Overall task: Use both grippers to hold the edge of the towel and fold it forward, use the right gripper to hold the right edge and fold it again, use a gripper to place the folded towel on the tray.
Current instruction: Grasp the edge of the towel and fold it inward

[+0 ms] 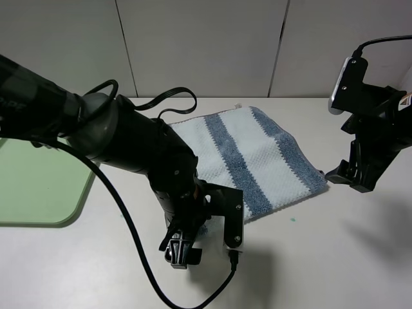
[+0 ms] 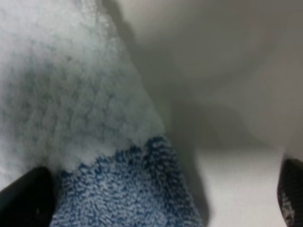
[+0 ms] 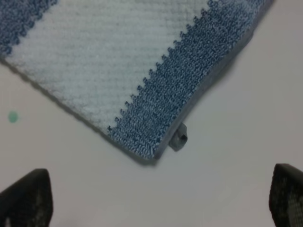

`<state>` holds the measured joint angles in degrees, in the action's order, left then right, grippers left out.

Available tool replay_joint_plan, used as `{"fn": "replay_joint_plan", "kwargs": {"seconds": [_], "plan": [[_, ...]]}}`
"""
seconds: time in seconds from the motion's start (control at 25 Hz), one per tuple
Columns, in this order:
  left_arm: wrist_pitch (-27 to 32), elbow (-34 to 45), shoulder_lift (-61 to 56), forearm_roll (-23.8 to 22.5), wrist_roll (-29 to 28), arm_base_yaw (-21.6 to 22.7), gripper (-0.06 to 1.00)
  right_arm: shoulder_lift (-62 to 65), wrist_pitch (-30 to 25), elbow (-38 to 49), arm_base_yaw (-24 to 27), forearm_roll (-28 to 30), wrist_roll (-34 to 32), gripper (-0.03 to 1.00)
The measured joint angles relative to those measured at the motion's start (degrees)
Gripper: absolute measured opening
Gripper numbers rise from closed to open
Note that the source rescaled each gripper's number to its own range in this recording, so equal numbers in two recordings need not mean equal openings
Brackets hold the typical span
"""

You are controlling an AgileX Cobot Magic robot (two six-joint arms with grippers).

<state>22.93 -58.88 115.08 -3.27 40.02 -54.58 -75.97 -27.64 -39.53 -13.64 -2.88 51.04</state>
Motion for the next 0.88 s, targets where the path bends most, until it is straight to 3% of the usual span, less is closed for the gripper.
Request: {"fn": "replay_joint_plan", "kwargs": {"seconds": [0.28,0.52,0.88], "plan": [[2.2,0.0,0.0,-3.1,-0.2,0.0,0.82,0.0,0.0,0.0,0.0,0.0,0.0,1.00],[3.1,0.0,0.0,-7.2,-3.8,0.0,0.77,0.0,0.0,0.0,0.0,0.0,0.0,1.00],[3.2,0.0,0.0,-8.8,-5.1,0.0,0.41,0.0,0.0,0.0,0.0,0.0,0.0,1.00]]}}
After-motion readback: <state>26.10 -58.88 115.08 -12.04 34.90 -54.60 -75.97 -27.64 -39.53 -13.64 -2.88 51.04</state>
